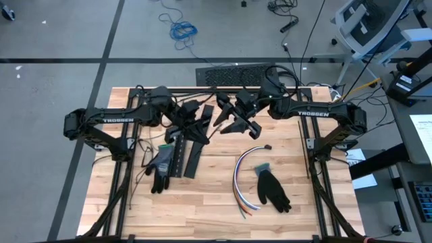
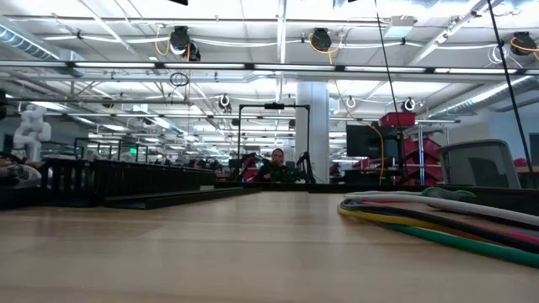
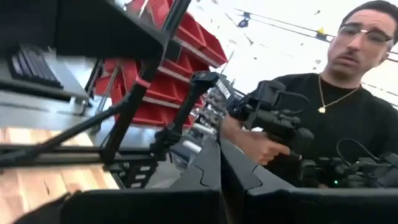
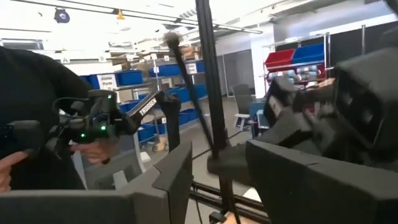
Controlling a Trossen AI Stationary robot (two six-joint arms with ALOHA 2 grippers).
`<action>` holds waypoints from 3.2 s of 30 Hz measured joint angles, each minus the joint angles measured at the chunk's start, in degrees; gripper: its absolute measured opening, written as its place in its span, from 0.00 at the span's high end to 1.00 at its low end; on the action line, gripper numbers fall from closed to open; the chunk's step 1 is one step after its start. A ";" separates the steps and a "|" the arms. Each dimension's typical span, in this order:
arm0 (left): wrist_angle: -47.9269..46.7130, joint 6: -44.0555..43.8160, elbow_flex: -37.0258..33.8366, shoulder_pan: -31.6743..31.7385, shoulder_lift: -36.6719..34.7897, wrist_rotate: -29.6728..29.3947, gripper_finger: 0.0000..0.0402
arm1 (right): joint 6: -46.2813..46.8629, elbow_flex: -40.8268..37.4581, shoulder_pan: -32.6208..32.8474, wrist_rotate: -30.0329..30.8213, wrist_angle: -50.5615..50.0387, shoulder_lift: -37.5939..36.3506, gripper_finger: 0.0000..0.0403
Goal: Ziptie cables
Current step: Wrap the cable wires with the black ziptie
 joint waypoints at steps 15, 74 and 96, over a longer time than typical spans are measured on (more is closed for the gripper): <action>11.07 -12.01 0.00 -3.07 0.14 4.77 1.00 | -0.35 -0.02 -2.31 -0.04 3.75 0.00 0.64; 10.39 -15.02 4.50 0.27 4.94 5.41 1.00 | -5.03 0.02 6.45 7.82 12.59 1.01 0.70; 11.00 -14.69 4.61 0.43 6.82 5.69 1.00 | -6.05 0.02 6.38 8.07 11.39 1.09 0.74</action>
